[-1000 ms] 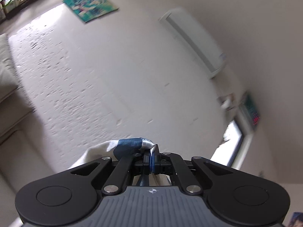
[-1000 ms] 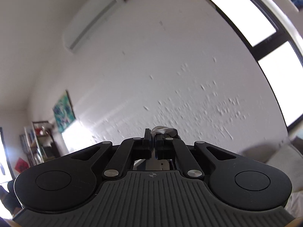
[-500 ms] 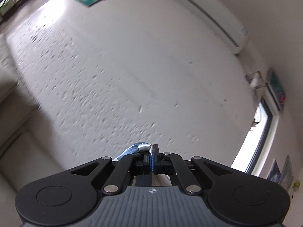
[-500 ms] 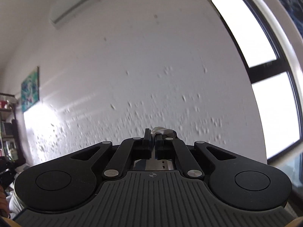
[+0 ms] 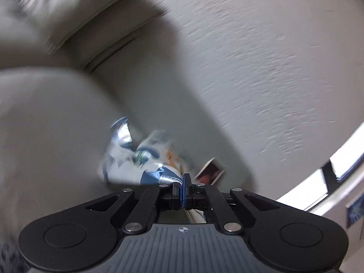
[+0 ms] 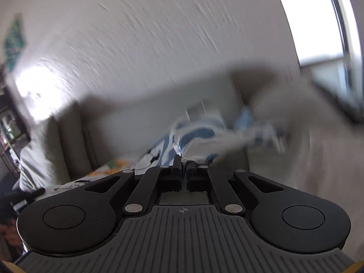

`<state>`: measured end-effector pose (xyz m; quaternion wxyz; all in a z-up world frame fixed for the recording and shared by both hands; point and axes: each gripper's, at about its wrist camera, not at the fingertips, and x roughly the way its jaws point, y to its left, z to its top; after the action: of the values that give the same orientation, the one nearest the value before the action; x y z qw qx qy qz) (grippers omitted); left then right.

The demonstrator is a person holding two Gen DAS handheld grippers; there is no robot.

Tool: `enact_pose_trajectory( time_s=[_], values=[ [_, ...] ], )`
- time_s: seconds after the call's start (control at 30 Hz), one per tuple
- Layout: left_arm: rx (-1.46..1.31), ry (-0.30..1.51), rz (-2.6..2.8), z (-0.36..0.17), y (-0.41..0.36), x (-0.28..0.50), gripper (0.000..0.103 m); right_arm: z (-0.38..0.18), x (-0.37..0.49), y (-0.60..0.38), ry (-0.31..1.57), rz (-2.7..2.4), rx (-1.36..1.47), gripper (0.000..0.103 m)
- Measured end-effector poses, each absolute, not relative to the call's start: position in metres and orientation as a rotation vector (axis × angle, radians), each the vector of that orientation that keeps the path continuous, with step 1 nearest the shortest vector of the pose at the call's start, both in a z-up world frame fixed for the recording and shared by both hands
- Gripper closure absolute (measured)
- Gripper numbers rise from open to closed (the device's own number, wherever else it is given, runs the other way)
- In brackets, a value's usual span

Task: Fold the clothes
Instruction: 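Raise both held corners high to hang the cloth open, then lay the spread cloth flat on the sofa and open both grippers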

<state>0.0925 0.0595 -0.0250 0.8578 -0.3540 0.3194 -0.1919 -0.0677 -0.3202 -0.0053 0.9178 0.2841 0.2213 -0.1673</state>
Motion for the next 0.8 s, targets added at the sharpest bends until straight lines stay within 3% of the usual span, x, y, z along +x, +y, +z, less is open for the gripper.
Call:
enact_pose_trajectory(
  time_s=[0.13,0.3,0.6,0.7,0.73,0.8],
  values=[
    [-0.693,0.821,-0.309,-0.074,0.06,0.09,0.103,-0.11,-0.072,-0.343,0.666,-0.422,0.84,0.1],
    [-0.612,0.861,-0.29,-0.079,0.063,0.09,0.103,-0.148,-0.076,-0.342,0.74,-0.447,0.847,0.1],
    [-0.751,0.862,-0.435,-0.028,0.065,0.079,0.103,-0.086,-0.104,-0.348,0.536,-0.493,0.899,0.1],
    [-0.652,0.881,-0.436,-0.021,0.056,0.081,0.103,-0.07,-0.109,-0.349,0.514,-0.472,0.923,0.1],
    [-0.602,0.893,-0.426,-0.02,0.051,0.081,0.098,-0.065,-0.104,-0.347,0.537,-0.464,0.901,0.096],
    [-0.523,0.946,-0.44,-0.033,0.042,0.07,0.066,-0.068,-0.087,-0.34,0.647,-0.421,0.865,0.086]
  ],
)
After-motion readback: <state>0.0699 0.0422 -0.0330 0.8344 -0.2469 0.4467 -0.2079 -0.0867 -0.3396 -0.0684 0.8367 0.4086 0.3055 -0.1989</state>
